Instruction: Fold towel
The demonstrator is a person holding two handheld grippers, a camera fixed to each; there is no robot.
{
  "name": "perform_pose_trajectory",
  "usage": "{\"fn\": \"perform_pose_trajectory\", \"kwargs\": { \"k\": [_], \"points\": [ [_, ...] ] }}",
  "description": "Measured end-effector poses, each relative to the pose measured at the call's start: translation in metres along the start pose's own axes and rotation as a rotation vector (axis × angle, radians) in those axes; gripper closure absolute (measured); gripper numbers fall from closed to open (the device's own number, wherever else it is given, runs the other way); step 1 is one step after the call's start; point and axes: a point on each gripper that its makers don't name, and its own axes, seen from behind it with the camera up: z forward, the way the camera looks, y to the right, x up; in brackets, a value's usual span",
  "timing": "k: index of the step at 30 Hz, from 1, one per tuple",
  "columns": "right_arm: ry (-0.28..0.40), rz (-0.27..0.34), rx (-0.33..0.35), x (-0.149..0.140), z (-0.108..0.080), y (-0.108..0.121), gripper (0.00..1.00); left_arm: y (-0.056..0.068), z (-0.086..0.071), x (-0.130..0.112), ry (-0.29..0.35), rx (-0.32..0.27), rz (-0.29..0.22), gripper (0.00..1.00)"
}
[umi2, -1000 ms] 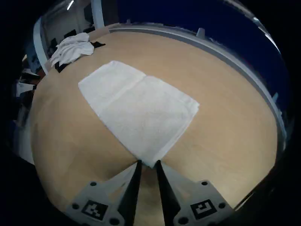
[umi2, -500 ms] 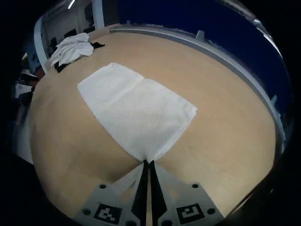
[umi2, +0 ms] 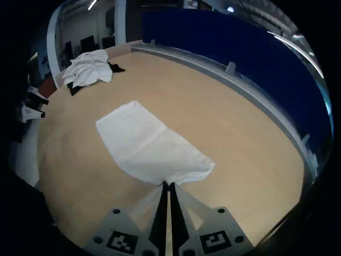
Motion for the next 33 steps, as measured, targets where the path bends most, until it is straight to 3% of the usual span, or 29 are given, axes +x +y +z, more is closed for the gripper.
{"fn": "perform_pose_trajectory", "kwargs": {
  "k": [8,20,27,33],
  "points": [
    [0.027,-0.058,0.006,0.045,0.006,-0.005,0.96,-0.007,-0.008,-0.003,0.012,0.013,-0.008,0.09],
    [0.021,-0.120,0.034,0.068,0.017,-0.021,0.96,-0.016,-0.018,-0.008,0.021,0.022,-0.036,0.09],
    [0.015,-0.210,0.081,0.094,0.037,-0.054,0.96,-0.027,-0.029,-0.010,0.038,0.060,-0.038,0.09],
    [-0.009,-0.304,0.154,0.107,0.070,-0.102,0.97,-0.032,-0.042,-0.011,0.055,0.078,-0.061,0.09]
  ]
}}
